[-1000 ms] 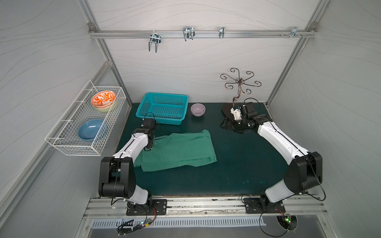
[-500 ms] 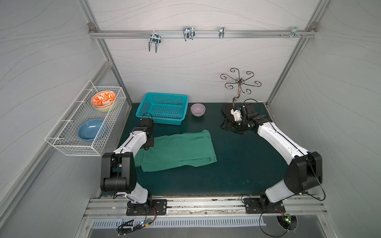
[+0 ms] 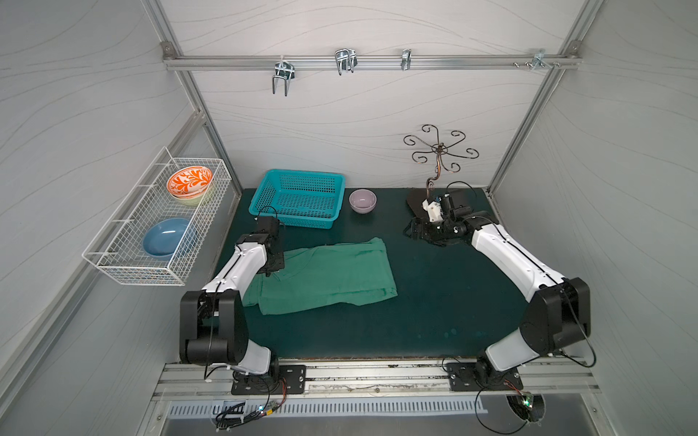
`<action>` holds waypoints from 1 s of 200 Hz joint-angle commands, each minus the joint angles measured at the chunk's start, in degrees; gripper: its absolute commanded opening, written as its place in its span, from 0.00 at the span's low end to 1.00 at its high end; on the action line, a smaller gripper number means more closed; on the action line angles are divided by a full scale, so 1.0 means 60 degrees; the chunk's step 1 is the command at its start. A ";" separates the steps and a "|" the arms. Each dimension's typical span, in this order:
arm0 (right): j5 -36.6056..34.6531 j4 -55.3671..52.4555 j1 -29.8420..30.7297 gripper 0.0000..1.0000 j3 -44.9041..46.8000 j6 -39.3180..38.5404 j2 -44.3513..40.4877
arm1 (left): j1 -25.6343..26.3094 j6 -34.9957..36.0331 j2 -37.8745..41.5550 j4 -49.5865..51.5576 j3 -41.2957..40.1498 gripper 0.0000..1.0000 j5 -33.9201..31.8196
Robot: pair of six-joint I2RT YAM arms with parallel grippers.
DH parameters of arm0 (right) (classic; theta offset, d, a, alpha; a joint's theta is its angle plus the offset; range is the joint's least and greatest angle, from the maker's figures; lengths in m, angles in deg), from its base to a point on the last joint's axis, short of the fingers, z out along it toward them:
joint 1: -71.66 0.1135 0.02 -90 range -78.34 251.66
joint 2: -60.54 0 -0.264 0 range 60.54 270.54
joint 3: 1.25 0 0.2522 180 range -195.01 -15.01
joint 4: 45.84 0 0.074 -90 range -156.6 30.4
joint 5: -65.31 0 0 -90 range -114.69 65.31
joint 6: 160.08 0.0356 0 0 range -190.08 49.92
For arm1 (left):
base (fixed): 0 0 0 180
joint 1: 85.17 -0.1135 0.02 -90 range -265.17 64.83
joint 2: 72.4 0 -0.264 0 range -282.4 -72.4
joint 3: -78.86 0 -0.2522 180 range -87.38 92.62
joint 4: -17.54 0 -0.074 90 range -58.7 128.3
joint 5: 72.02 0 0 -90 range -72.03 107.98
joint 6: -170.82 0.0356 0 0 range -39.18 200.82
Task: Roll up the long pants
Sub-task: Fold the long pant at the center of the board.
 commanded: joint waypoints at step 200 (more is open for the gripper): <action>0.0280 0.0132 -0.0061 0.87 0.0471 0.0185 -0.0341 | 0.2274 0.2378 -0.1822 0.0920 0.0553 0.51 -0.2545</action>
